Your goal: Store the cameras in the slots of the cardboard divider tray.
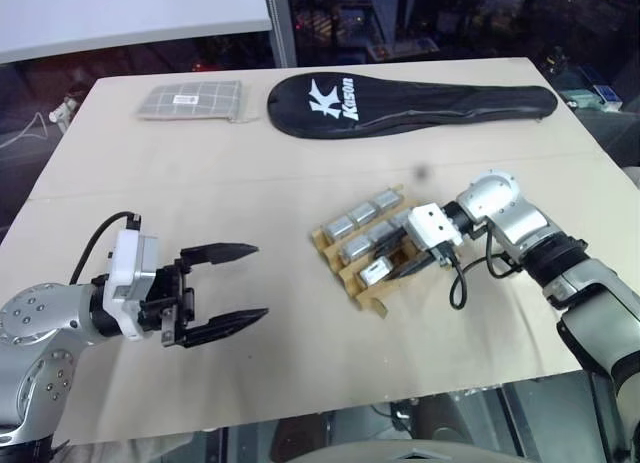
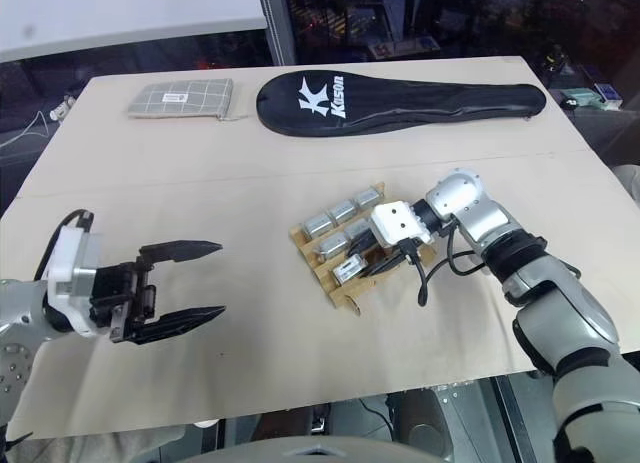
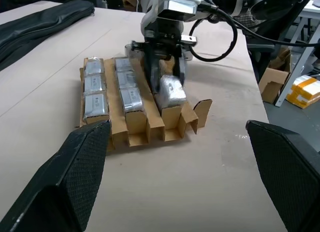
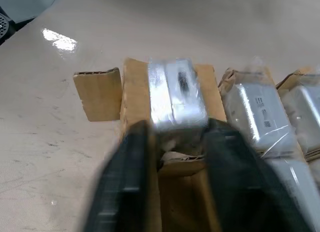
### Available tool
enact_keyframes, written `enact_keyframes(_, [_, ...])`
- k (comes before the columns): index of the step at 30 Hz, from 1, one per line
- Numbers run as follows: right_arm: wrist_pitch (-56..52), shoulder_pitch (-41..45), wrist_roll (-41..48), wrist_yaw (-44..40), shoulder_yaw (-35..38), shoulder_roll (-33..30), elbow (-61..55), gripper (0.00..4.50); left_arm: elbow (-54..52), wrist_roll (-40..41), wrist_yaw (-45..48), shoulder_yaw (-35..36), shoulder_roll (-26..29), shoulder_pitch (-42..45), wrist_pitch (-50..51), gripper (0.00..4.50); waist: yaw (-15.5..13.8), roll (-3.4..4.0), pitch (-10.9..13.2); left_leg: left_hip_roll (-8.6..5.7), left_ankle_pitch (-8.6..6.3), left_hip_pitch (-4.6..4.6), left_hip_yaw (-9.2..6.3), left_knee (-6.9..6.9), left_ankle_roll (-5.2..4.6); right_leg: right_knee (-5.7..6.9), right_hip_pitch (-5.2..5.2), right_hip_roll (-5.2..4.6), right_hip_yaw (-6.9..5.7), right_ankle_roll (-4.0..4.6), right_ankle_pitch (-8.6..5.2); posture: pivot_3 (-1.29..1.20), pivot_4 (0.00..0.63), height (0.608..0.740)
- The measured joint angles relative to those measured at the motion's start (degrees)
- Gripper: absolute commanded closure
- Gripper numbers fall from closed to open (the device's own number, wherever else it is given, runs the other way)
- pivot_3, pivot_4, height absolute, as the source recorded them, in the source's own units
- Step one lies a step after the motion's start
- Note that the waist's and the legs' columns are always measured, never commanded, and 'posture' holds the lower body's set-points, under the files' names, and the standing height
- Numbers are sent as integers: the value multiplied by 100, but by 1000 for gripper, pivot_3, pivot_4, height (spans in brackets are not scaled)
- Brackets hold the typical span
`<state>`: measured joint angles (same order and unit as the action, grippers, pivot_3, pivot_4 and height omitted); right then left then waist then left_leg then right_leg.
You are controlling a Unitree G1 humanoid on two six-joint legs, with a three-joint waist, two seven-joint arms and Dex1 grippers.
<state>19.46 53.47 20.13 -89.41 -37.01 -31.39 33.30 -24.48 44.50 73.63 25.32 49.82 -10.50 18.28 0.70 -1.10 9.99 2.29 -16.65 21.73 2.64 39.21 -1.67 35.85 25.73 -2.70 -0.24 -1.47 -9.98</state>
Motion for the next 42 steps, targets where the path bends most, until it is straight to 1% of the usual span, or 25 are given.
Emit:
enact_keyframes(3, [13,-1,-96,-22,46,2,35,10,4,0,9,-9,0,6,0,0,3,0,0,0,0,-2,0,0,0,1,0,0,0,0,0,0,150,740])
enact_keyframes(5, [-53,-8,-86,-21,84,-78,-39,10,4,-1,17,-18,0,14,0,0,3,1,1,0,0,-2,1,1,0,2,0,0,0,-1,0,0,150,740])
enact_keyframes(7, [-266,-50,49,-20,307,-233,-300,10,7,-2,36,-53,0,28,-1,0,2,3,3,0,0,-2,0,1,0,3,0,0,0,-1,0,0,150,740])
enact_keyframes(10, [-758,-188,267,-16,815,-555,-983,10,44,-7,61,-116,-1,114,-1,0,-8,4,3,0,0,1,-3,0,1,2,1,0,-2,-1,0,0,150,740])
enact_keyframes(12, [-1102,-458,353,5,1115,-842,-1512,10,64,-14,108,-132,0,165,-9,0,-37,4,3,-1,0,5,-5,0,1,-2,1,-1,-4,-1,0,0,150,740])
enact_keyframes(16, [-2214,-1426,692,337,1886,-1685,-2799,10,202,-55,143,-317,-6,368,-11,0,-105,4,6,-5,-1,10,-1,0,1,-11,1,-7,-5,-3,-1,0,150,740])
enact_keyframes(17, [-2364,-1565,746,410,2006,-1781,-2962,10,216,-55,151,-335,-10,382,-13,0,-115,5,6,-5,-1,11,-2,0,1,-11,1,-6,-5,-3,-2,0,150,740])
enact_keyframes(19, [-2829,-2156,939,723,2522,-2097,-3494,10,292,-63,193,-393,-13,453,-20,0,-125,2,7,-4,-1,6,-1,0,0,-9,0,-5,-5,-22,-13,0,150,740])
enact_keyframes(21, [-3213,-2800,1095,1168,3138,-2266,-3918,10,351,-101,252,-471,-16,549,-42,0,-136,2,7,-4,-1,5,-3,0,0,-8,0,-4,-5,-24,-15,0,150,740])
enact_keyframes(22, [-3331,-2986,1145,1303,3305,-2301,-4002,10,386,-121,269,-479,-18,549,-55,0,-134,1,7,-4,-1,3,0,1,0,-6,-1,-4,-4,-25,-15,0,150,740])
enact_keyframes(24, [-3681,-3693,1244,1778,3998,-2373,-4421,10,473,-168,309,-574,-40,632,-98,0,-142,1,6,-5,-1,3,-2,2,0,-3,-1,-4,-3,-26,-15,0,150,740])
enact_keyframes(27, [-4192,-4684,1319,2581,4908,-2271,-4868,10,571,-208,380,-629,-71,666,-140,0,-154,-6,2,-5,-1,4,-3,2,0,-3,-3,-3,-3,-26,-15,0,150,740])
enact_keyframes(31, [-4697,-5487,1260,3717,5601,-1798,-5368,10,674,-256,449,-737,-75,813,-189,0,-133,-11,-1,-5,-1,1,-1,4,0,-2,-4,-2,2,-26,-15,0,150,740])
enact_keyframes(35, [-5128,-6163,1011,4767,5775,-1190,-5575,10,766,-265,534,-784,-74,831,-216,0,-134,-14,-2,-4,-1,3,1,4,0,-2,-1,0,4,-27,-15,0,150,740])
enact_keyframes(38, [-5258,-6413,873,5121,5773,-986,-5598,10,779,-267,570,-790,-71,857,-225,0,-132,-14,-3,-4,-1,1,3,4,0,-2,-3,0,6,-27,-15,0,150,740])
enact_keyframes(42, [-5268,-6624,692,5297,5753,-854,-5594,10,802,-268,628,-791,-66,871,-228,0,-124,-13,-2,-4,-1,0,3,4,-1,-2,-2,0,6,-26,-16,0,150,740])
